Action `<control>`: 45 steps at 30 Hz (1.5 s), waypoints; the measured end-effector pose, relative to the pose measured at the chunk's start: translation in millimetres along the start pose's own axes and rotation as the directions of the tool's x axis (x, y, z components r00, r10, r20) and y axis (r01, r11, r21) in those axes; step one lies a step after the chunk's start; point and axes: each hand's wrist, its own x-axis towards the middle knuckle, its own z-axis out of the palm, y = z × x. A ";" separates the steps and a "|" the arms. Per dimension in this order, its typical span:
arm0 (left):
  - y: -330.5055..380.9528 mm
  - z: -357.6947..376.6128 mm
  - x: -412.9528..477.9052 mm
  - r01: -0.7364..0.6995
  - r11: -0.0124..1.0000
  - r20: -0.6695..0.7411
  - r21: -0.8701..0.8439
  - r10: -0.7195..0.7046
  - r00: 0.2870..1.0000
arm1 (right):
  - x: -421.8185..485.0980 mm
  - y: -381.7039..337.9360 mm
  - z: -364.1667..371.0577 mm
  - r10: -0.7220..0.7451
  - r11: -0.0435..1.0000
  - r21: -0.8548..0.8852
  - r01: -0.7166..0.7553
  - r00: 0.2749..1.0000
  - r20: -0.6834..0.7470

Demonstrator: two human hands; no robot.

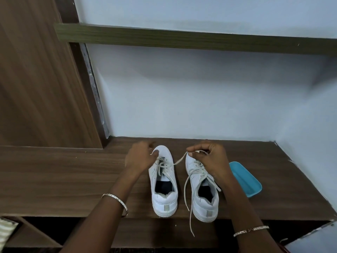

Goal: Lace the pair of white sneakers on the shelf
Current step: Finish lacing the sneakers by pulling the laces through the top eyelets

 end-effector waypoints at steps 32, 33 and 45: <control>7.3 10.2 -6.7 -0.270 0.812 0.076 -0.517 0.358 0.931 | 7.1 14.6 -1.5 0.111 0.891 -0.430 -0.145 0.989 -0.102; 6.5 10.3 -5.8 -0.268 0.820 0.067 -0.505 0.348 0.935 | 8.0 14.3 -0.3 0.108 0.893 -0.425 -0.147 0.988 -0.114; -23.2 3.8 6.7 -0.055 0.980 -0.103 -0.192 0.036 0.994 | 7.4 15.2 -7.0 0.346 0.906 0.163 -0.390 0.907 0.241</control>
